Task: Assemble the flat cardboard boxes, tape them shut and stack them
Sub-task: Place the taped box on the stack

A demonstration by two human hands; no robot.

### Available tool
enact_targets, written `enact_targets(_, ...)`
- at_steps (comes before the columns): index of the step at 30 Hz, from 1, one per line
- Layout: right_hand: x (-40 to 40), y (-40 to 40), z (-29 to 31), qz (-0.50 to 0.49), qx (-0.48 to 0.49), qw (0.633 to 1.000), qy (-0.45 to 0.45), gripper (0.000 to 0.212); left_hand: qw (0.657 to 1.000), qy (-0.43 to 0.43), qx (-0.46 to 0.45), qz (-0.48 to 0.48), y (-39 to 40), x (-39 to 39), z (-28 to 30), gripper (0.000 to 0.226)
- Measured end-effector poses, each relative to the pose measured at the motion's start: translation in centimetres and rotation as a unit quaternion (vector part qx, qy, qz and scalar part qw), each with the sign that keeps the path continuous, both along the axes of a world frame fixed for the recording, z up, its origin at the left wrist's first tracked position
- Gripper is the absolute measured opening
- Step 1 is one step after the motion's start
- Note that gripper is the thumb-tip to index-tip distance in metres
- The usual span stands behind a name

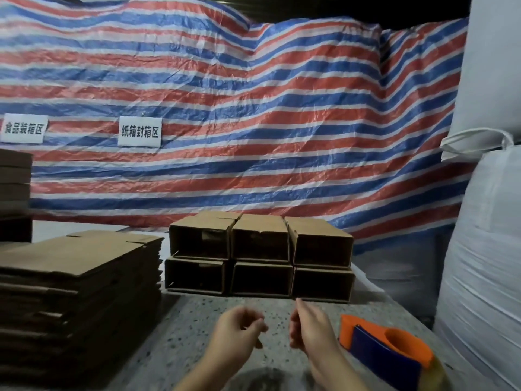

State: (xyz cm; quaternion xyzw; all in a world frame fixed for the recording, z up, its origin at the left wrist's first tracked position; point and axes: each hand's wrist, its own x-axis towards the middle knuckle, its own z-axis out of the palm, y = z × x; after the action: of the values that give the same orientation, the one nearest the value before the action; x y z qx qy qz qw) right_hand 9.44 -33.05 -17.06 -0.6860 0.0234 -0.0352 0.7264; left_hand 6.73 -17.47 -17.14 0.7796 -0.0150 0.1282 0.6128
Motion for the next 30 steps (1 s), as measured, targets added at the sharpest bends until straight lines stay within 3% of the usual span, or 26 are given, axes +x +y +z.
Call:
enact_targets(9,-0.7,0.0,-1.6,-0.001,0.03,0.999,0.01,0.035,0.999,0.018,-0.027,0.006,0.7,-0.7,-1.2,0.021)
enact_targets(13,-1.2,0.1,-1.7,0.006,0.023,1.0,0.013,0.034,0.999,0.019,-0.03,0.001,0.8,-1.2,-1.3,0.012)
enact_targets(30,-1.0,-0.4,-2.6,0.015,0.006,1.0,0.017,0.03,0.996,0.046,-0.072,-0.014,1.4,-1.3,-1.2,0.011)
